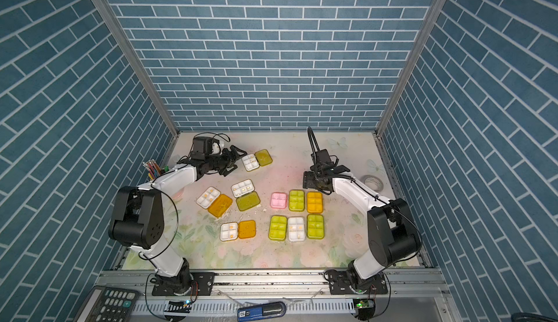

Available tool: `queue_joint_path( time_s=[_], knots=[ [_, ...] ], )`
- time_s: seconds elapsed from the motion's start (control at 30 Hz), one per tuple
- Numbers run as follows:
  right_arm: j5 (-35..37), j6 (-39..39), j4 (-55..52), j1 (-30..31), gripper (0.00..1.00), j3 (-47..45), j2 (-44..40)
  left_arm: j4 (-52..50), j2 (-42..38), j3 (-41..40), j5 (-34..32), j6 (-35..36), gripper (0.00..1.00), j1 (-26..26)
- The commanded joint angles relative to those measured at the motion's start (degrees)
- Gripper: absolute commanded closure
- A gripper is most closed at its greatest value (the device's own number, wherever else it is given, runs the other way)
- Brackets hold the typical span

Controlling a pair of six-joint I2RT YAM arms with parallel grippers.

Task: Close pillboxes
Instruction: Place the pillbox at the center of the board, then close the lid on the pillbox.

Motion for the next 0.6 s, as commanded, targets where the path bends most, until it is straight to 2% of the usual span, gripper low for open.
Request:
queue_joint_path(
  time_s=[0.0,0.57],
  knots=[
    [-1.91,-1.41,1.07,0.17,0.23,2.76,2.28,-1.73,1.44,1.48,-0.96,2.1,0.08,0.79],
    [-18.1,3.55,8.03,0.21,0.27,27.71,27.21,-3.82,9.43,5.81,1.12,4.47,0.08,3.06]
  ],
)
